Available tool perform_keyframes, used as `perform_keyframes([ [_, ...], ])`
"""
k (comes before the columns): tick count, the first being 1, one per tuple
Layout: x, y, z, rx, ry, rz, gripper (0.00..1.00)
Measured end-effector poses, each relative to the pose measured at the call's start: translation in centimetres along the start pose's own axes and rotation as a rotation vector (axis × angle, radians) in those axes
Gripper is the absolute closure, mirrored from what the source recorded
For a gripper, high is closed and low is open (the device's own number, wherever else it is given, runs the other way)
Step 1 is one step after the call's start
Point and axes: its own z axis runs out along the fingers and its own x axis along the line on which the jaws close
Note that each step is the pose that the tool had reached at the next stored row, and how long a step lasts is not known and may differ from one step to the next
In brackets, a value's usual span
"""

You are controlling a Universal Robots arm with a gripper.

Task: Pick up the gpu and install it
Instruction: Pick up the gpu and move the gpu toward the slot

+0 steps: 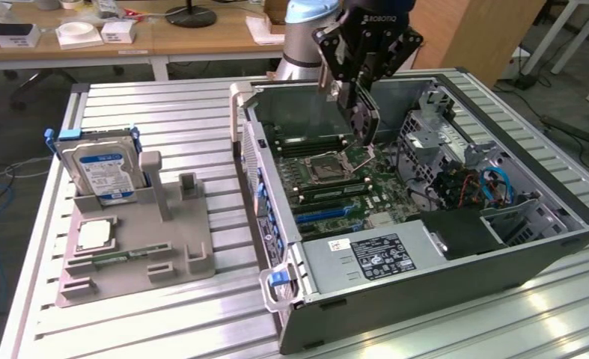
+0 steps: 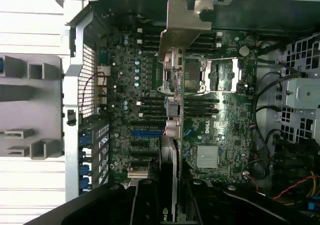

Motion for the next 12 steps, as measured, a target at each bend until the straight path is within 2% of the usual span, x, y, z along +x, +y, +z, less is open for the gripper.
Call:
perform_keyframes([
  [12,-2.0,-0.01,0.03,0.0,0.0,0.0,0.73],
])
